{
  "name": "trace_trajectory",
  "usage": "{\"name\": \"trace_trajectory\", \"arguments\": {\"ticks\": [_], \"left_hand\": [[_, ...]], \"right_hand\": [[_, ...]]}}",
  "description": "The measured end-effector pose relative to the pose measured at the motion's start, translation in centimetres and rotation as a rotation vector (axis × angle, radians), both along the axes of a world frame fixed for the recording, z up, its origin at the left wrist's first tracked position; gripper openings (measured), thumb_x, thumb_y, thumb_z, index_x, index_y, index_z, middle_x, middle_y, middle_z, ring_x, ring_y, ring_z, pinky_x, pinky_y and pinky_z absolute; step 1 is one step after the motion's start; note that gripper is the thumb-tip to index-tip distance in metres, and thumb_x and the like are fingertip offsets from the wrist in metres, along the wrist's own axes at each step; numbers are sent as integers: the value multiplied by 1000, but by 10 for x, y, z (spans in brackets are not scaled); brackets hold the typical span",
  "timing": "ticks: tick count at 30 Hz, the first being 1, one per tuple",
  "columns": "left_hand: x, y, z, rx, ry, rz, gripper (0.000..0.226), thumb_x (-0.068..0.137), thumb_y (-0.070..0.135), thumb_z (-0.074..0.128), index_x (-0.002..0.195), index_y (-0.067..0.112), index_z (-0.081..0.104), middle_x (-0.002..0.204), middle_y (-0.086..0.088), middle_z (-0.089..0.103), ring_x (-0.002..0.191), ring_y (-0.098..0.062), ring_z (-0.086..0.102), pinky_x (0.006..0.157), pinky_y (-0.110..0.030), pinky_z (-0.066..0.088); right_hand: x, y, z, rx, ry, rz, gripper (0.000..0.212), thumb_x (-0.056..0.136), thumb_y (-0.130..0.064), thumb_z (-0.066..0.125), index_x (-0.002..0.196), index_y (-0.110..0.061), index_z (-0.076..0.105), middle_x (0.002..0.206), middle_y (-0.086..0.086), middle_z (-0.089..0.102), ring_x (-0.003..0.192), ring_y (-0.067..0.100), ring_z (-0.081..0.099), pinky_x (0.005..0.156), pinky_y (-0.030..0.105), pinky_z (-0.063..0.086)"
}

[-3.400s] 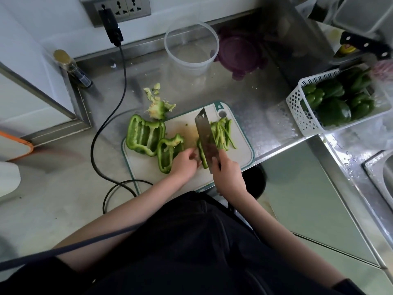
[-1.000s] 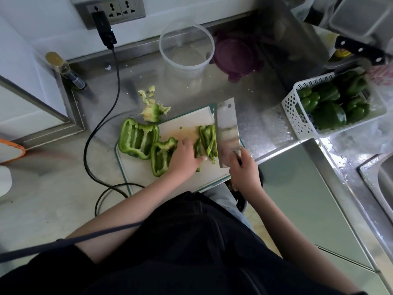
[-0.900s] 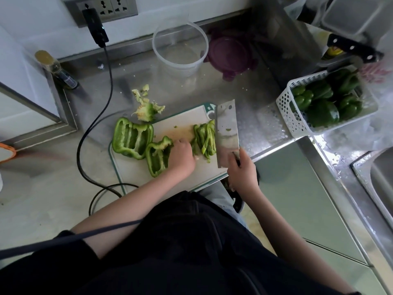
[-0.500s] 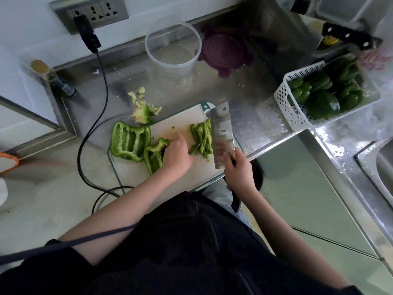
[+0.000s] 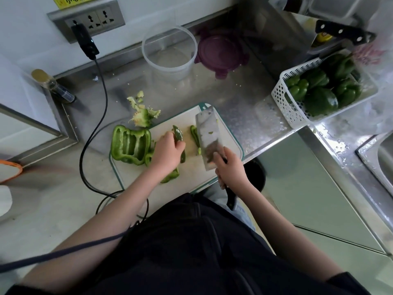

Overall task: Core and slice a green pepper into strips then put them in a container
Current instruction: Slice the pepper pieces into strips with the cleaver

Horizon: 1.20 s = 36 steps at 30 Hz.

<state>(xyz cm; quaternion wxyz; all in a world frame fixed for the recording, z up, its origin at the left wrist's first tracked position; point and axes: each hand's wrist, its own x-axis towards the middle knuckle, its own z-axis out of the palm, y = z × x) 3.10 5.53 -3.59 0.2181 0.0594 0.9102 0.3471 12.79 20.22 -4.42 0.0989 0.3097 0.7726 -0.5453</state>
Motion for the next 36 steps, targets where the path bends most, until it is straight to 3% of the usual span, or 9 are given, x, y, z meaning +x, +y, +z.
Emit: {"name": "trace_trajectory", "arguments": {"ticks": [3, 7, 11, 14, 17, 20, 23, 28, 36], "left_hand": [[0, -18, 13, 459, -399, 252, 14, 97, 12, 44, 88, 8, 53, 78, -5, 61, 77, -20, 58, 65, -26, 44], [2, -32, 17, 758, -598, 363, 12, 97, 7, 45, 92, 9, 56, 85, -9, 65, 86, -24, 63, 74, -39, 56], [4, -37, 18, 760, -560, 383, 9, 94, 5, 51, 90, 8, 59, 82, -6, 64, 72, -15, 65, 60, -29, 58], [6, -36, 15, 652, -534, 267, 7, 93, 6, 54, 94, 7, 61, 83, -6, 66, 72, -13, 66, 61, -27, 58], [9, -29, 14, 558, -485, 166, 9, 91, 4, 57, 85, 8, 60, 75, -4, 65, 66, -9, 67, 59, -28, 57], [11, -25, 10, 430, -383, 140, 15, 87, 1, 61, 75, 9, 57, 72, -9, 61, 60, -17, 66, 57, -32, 58], [12, -24, 9, 390, -320, 145, 16, 85, 2, 63, 73, 11, 58, 71, -11, 63, 63, -29, 68, 62, -39, 59], [12, -21, 13, 426, -332, 177, 11, 87, 0, 61, 78, 7, 59, 79, -17, 61, 63, -22, 66, 55, -28, 58], [9, -23, 16, 660, -722, 265, 11, 93, 5, 53, 101, 4, 61, 81, -12, 68, 60, -14, 68, 54, -23, 55]], "right_hand": [[-11, -18, -9, -63, -35, 132, 15, 100, -23, 43, 103, -12, 53, 58, 5, 52, 36, 16, 47, 36, 28, 42], [-26, -41, -26, 407, -104, 431, 30, 100, -34, 39, 78, -15, 45, 73, 6, 55, 71, 28, 57, 61, 36, 42], [-35, -43, -19, 609, -41, 373, 32, 101, -34, 35, 100, -8, 55, 102, 12, 58, 97, 30, 53, 78, 37, 38], [-47, -40, 5, 137, 84, 60, 33, 99, -35, 44, 102, -8, 61, 90, 6, 63, 84, 21, 59, 72, 34, 46], [-52, -44, 21, -100, 63, 80, 21, 93, -29, 59, 94, -11, 70, 78, 0, 66, 66, 9, 58, 63, 25, 50], [-52, -46, 19, -29, 84, 67, 10, 87, -21, 68, 86, -11, 71, 80, 2, 69, 70, 12, 60, 67, 30, 52], [-52, -47, 18, 146, 118, 139, 8, 86, -21, 68, 88, -13, 70, 76, -5, 64, 65, 5, 54, 59, 17, 43], [-55, -45, 20, 190, 126, 181, 12, 86, -21, 69, 94, -12, 68, 71, -11, 56, 61, -2, 48, 54, 9, 36], [-43, -49, 24, 127, 202, 63, 7, 88, -19, 66, 85, -13, 66, 74, -7, 62, 64, -1, 53, 56, 7, 41]]}}
